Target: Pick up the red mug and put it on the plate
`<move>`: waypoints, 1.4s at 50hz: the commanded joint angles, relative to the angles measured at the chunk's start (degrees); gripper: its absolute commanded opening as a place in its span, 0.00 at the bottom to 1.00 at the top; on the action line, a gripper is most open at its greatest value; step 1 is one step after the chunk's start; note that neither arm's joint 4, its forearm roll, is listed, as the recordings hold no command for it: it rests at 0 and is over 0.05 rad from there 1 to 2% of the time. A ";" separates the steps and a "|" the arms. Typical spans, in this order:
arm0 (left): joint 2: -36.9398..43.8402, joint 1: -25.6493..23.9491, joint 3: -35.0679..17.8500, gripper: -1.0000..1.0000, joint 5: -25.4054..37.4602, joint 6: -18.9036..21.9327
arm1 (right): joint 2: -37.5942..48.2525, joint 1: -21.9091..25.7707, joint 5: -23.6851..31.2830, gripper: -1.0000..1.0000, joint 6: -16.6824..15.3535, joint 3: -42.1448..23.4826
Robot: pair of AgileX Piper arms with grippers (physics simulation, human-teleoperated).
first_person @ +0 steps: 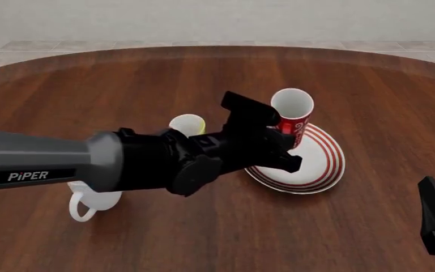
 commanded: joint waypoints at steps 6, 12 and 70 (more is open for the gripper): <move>2.49 -0.12 -1.28 0.00 -0.49 -0.32 | 0.20 -0.17 -0.02 1.00 0.39 -0.03; 3.40 -0.16 -1.42 0.00 -0.90 -0.31 | 0.18 -0.21 0.01 1.00 0.50 -0.03; 11.64 3.51 -6.40 0.00 -2.03 -0.58 | 0.78 0.00 0.04 1.00 0.73 -0.02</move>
